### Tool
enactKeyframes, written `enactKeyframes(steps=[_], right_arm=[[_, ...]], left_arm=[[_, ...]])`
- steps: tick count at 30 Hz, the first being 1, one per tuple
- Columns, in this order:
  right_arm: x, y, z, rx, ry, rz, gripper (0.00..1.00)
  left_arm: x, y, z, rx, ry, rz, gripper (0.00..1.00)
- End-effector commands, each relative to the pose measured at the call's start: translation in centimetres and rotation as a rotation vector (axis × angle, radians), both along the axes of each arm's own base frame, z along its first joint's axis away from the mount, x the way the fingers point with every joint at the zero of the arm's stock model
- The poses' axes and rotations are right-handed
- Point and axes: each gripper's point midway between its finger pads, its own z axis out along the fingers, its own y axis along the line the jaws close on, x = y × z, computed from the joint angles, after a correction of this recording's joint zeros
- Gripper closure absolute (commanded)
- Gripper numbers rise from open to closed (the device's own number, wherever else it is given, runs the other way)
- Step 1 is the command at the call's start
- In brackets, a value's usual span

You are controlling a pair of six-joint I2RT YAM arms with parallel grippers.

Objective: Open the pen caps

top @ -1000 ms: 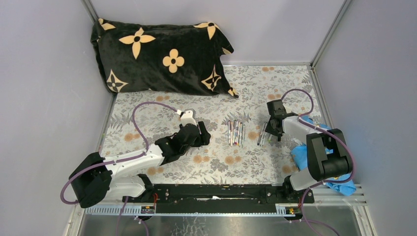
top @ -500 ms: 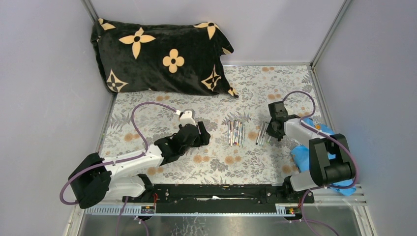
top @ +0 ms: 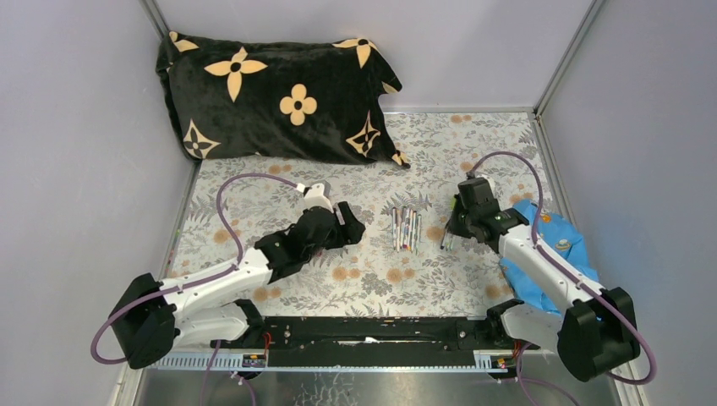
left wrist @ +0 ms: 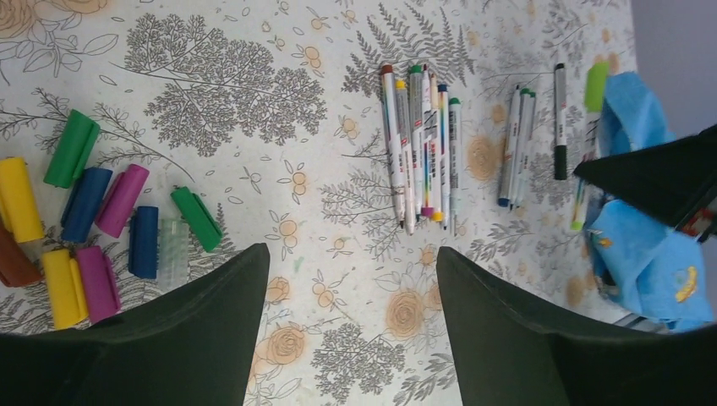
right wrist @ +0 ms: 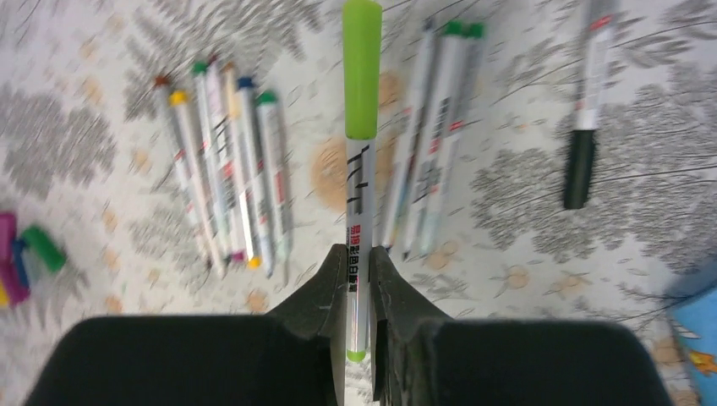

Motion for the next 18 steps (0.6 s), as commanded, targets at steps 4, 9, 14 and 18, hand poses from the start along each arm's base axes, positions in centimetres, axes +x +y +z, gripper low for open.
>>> enactKeyframes(steps=[4, 9, 14, 18], right_arm=[[-3.8, 7.2, 4.0, 0.188, -0.052, 0.288, 1.0], [-6.6, 10.4, 5.7, 0.291, -0.077, 0.414, 1.0], [-8.6, 12.6, 6.4, 0.334, -0.084, 0.507, 1.0], [-9.4, 13.7, 6.4, 0.34, -0.084, 0.543, 1.0]], left_arm=[[-0.2, -1.5, 2.7, -0.154, 0.037, -0.049, 0.17], [-0.1, -2.9, 3.2, -0.251, 0.088, -0.079, 0.11], [-0.3, -5.4, 3.4, -0.344, 0.155, -0.141, 0.1], [0.0, -6.5, 3.6, -0.393, 0.188, -0.153, 0.1]])
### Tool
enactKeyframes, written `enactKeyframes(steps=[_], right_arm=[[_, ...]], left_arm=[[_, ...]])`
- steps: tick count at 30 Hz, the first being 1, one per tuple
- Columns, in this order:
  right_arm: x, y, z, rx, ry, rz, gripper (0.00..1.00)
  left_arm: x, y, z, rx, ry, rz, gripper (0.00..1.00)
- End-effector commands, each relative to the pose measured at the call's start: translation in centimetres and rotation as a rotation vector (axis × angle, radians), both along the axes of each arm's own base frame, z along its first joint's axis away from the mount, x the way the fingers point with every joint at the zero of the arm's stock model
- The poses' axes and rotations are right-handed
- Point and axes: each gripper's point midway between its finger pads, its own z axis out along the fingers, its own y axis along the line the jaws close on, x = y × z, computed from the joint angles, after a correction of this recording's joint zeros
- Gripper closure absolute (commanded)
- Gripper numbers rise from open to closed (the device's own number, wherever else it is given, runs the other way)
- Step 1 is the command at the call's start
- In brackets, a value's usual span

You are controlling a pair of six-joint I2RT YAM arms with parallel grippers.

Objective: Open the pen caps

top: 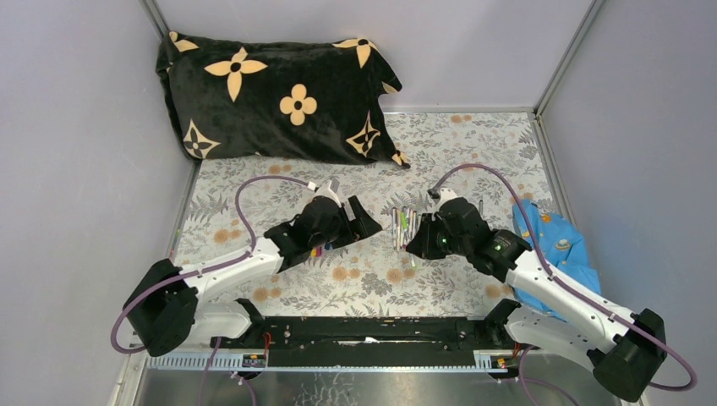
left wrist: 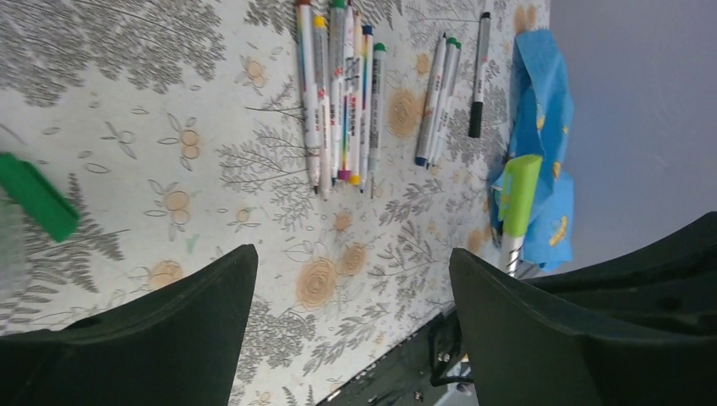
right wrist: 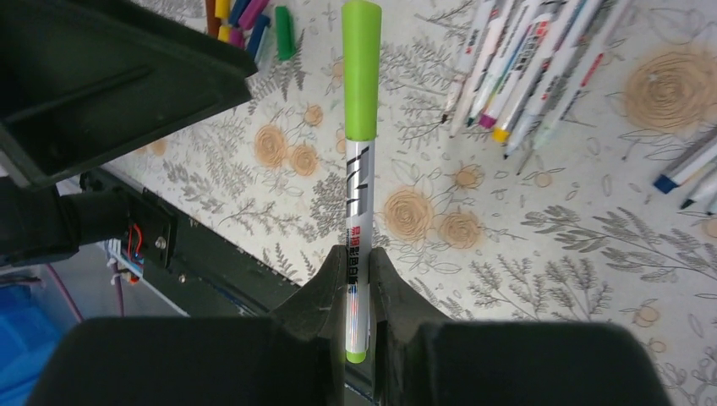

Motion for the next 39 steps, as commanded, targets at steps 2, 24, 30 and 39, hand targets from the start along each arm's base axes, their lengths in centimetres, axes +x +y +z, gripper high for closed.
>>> enactKeyframes(steps=[2, 24, 30, 39], right_arm=[[-1.2, 2.2, 0.4, 0.051, -0.007, 0.065, 1.0], [-2.1, 6.5, -1.4, 0.048, -0.018, 0.141, 1.0], [-1.8, 6.6, -0.9, 0.054, -0.037, 0.133, 1.0], [-1.6, 6.6, -0.7, 0.055, -0.046, 0.122, 1.0]], left_arm=[[0.7, -3.0, 3.4, -0.179, 0.003, -0.044, 0.1], [0.5, -4.9, 2.2, -0.293, 0.092, -0.062, 0.38], [0.4, -5.1, 2.1, -0.298, 0.105, -0.073, 0.42], [0.1, -5.1, 1.8, -0.309, 0.118, -0.078, 0.59]])
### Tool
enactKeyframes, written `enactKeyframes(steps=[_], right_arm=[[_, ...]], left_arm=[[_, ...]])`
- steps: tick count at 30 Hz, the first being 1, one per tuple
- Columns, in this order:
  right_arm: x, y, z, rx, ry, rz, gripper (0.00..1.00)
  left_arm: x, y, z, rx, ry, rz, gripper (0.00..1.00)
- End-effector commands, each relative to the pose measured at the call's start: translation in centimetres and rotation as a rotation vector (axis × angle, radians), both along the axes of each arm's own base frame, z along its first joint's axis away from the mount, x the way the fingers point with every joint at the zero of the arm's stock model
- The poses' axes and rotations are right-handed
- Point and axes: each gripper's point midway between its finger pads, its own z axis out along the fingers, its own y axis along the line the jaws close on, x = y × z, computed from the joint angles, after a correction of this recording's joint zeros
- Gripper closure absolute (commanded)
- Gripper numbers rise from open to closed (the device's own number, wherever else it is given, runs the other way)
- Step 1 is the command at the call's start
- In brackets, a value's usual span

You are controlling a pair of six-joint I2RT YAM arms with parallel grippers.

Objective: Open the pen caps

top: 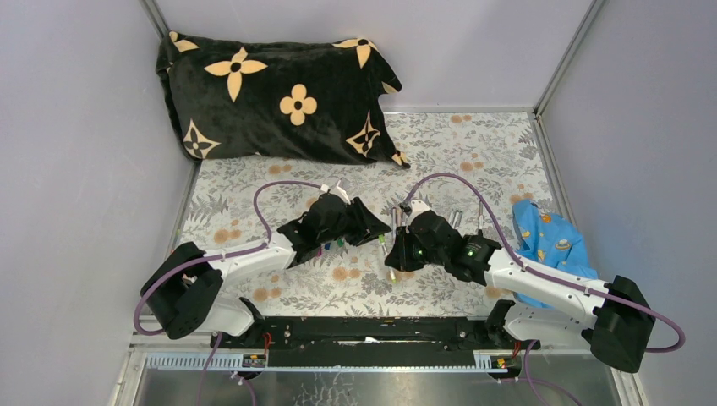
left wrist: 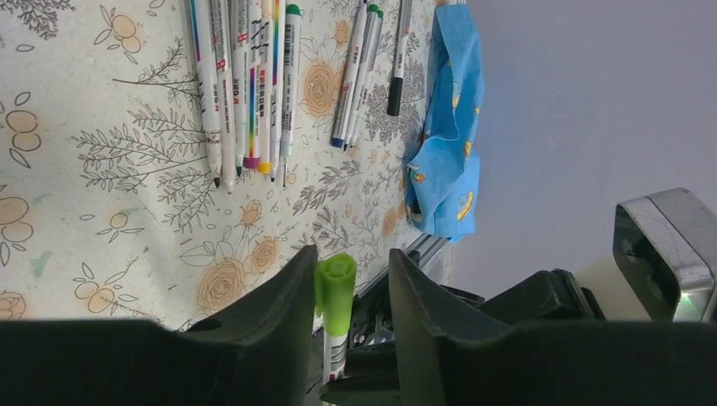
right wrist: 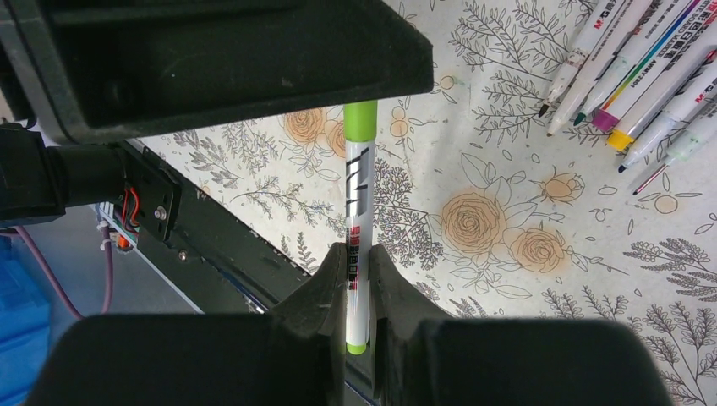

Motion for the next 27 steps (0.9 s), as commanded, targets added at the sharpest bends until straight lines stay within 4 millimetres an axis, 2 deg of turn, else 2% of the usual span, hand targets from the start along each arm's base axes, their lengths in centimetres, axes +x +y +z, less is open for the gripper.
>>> enactKeyframes(steps=[1, 4, 6, 7, 8, 11, 16, 18, 25, 27], right_arm=[[0.9, 1.2, 2.2, 0.061, -0.053, -0.016, 1.0], [0.9, 1.2, 2.3, 0.062, -0.056, -0.017, 1.0], [0.9, 1.1, 2.6, 0.065, -0.063, -0.02, 1.0], [0.9, 1.1, 2.7, 0.067, -0.066, -0.02, 1.0], [0.9, 1.1, 2.8, 0.07, -0.069, -0.02, 1.0], [0.9, 1.1, 3.1, 0.073, -0.085, -0.027, 1.0], [1.3, 1.6, 3.4, 0.059, -0.109, -0.026, 0.8], [1.6, 1.8, 3.3, 0.038, -0.117, -0.024, 0.78], [2.5, 3.2, 2.7, 0.03, -0.115, -0.021, 0.78], [2.6, 3.3, 2.4, 0.024, -0.112, -0.024, 0.86]], left_arm=[[0.1, -0.5, 1.0, -0.062, -0.023, -0.017, 0.62], [0.2, -0.5, 1.0, -0.066, -0.02, -0.015, 0.72], [0.2, -0.6, 1.1, -0.069, -0.019, -0.015, 0.86], [0.2, -0.6, 1.1, -0.072, -0.017, -0.014, 0.97], [0.1, -0.6, 1.0, -0.074, -0.016, -0.013, 1.0], [0.1, -0.5, 1.2, -0.093, -0.012, -0.002, 1.0], [0.1, -0.3, 1.6, -0.121, -0.011, 0.017, 1.0], [0.1, -0.4, 1.7, -0.124, -0.007, 0.017, 1.0], [-0.1, 0.2, 2.8, -0.144, -0.012, 0.039, 1.0], [0.0, 0.3, 3.2, -0.145, -0.022, 0.045, 1.0]])
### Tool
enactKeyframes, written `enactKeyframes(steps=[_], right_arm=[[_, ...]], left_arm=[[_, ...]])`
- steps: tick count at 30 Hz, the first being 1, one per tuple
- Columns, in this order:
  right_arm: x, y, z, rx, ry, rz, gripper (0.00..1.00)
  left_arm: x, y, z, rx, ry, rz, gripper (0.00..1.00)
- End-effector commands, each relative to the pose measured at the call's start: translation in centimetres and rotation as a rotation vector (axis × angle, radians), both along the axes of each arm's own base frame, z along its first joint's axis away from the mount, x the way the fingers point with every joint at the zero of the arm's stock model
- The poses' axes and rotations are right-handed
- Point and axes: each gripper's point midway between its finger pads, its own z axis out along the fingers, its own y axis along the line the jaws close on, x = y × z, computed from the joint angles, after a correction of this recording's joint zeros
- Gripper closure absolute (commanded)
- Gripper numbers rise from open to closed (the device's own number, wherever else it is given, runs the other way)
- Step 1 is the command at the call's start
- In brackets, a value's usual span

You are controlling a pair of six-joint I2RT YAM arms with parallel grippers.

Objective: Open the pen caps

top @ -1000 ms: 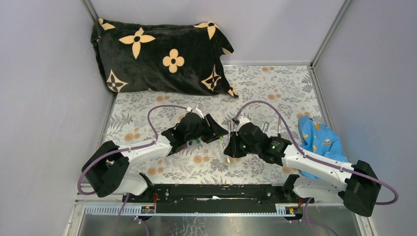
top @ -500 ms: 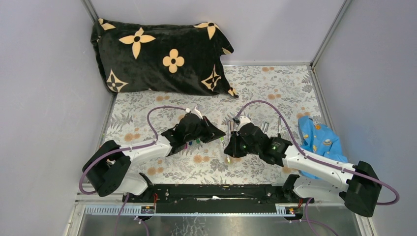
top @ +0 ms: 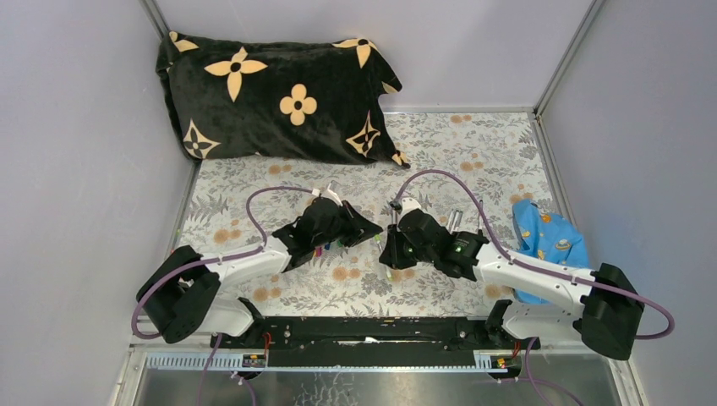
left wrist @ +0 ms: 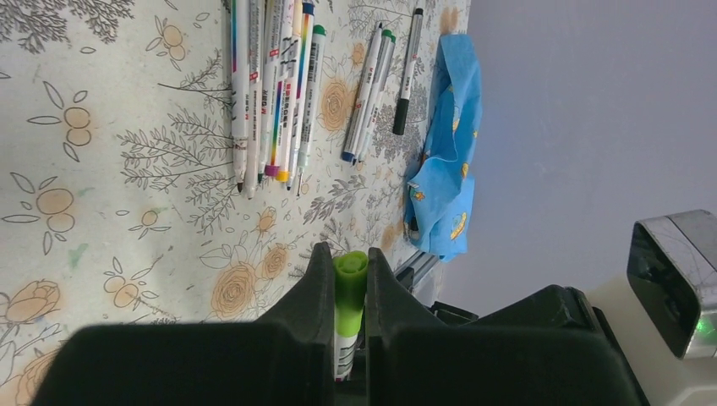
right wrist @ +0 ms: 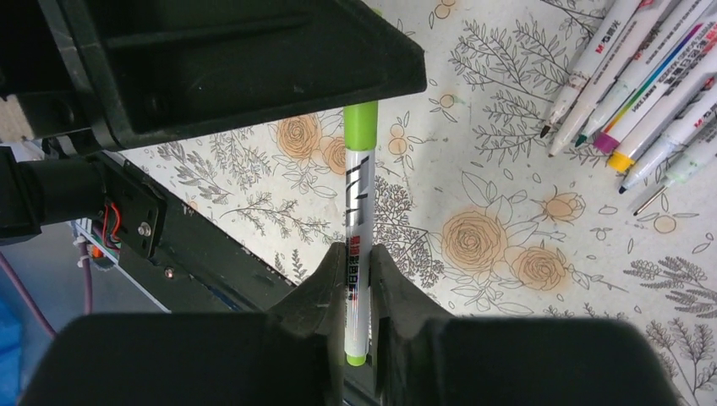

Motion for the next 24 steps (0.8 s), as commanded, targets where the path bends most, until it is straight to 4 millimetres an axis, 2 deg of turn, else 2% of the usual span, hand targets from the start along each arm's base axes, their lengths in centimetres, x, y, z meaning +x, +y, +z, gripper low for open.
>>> enactKeyframes(steps=[1, 2, 7, 16, 24], right_arm=[[1.9, 2.3, 2.5, 0.074, -0.084, -0.012, 0.96], [1.9, 2.3, 2.4, 0.07, -0.081, -0.014, 1.0], [1.3, 2.1, 1.7, 0.056, -0.058, -0.016, 1.0], [-1.2, 1.8, 0.4, 0.054, -0.02, 0.011, 1.0], [-2.5, 1.9, -1.6, 0.051, 0.004, 0.021, 1.0]], left_arm=[[-0.1, -0.8, 4.1, -0.111, -0.058, -0.009, 1.0], [0.0, -0.6, 4.1, -0.1, -0.061, -0.001, 1.0], [1.9, 1.1, 4.1, -0.065, -0.086, 0.09, 1.0], [7.2, 5.5, 2.6, 0.011, -0.088, 0.257, 1.0], [9.0, 8.0, 1.5, -0.078, -0.014, 0.343, 1.0]])
